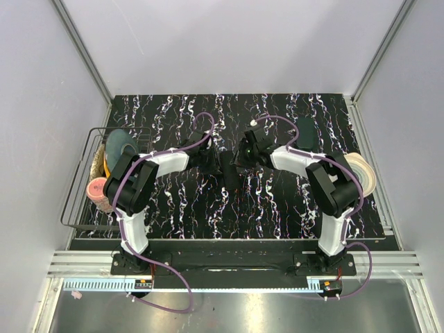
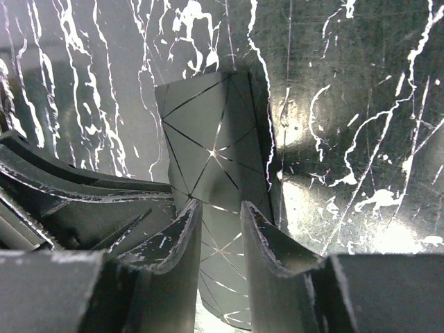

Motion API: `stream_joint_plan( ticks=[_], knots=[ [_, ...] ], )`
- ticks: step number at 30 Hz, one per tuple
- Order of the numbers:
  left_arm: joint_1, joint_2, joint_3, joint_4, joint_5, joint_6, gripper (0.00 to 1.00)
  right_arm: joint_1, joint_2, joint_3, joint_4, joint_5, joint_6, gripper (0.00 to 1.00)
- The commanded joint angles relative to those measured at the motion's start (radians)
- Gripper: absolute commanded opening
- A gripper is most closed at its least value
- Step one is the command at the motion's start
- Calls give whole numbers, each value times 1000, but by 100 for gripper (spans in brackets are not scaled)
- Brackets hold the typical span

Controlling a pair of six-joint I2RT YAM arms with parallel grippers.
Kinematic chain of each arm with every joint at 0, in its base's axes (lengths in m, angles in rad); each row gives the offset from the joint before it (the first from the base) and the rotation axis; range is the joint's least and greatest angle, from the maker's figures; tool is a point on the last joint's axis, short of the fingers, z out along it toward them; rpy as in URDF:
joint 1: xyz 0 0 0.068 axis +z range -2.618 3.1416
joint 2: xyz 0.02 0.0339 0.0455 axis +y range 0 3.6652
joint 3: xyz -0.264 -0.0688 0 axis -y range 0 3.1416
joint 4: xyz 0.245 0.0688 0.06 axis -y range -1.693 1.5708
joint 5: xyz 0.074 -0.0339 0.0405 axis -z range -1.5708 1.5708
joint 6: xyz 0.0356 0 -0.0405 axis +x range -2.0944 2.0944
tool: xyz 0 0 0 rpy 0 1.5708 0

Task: Organize the sunglasses
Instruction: Close the case with sunglasses at the center of the board.

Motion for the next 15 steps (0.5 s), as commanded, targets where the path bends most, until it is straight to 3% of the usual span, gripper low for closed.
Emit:
stream_joint_plan(
  ticks=[1,9,15],
  knots=[
    [-5,-21,9,43,4,1,22,57,65,79,-157,72,-85,35],
    [2,-175,-66,-22,-214,-12,26,99,58,154,-262,211,-216,41],
    [6,-433,-198,13,-282,-42,29,123,-10,116,-208,286,-267,61]
  ],
)
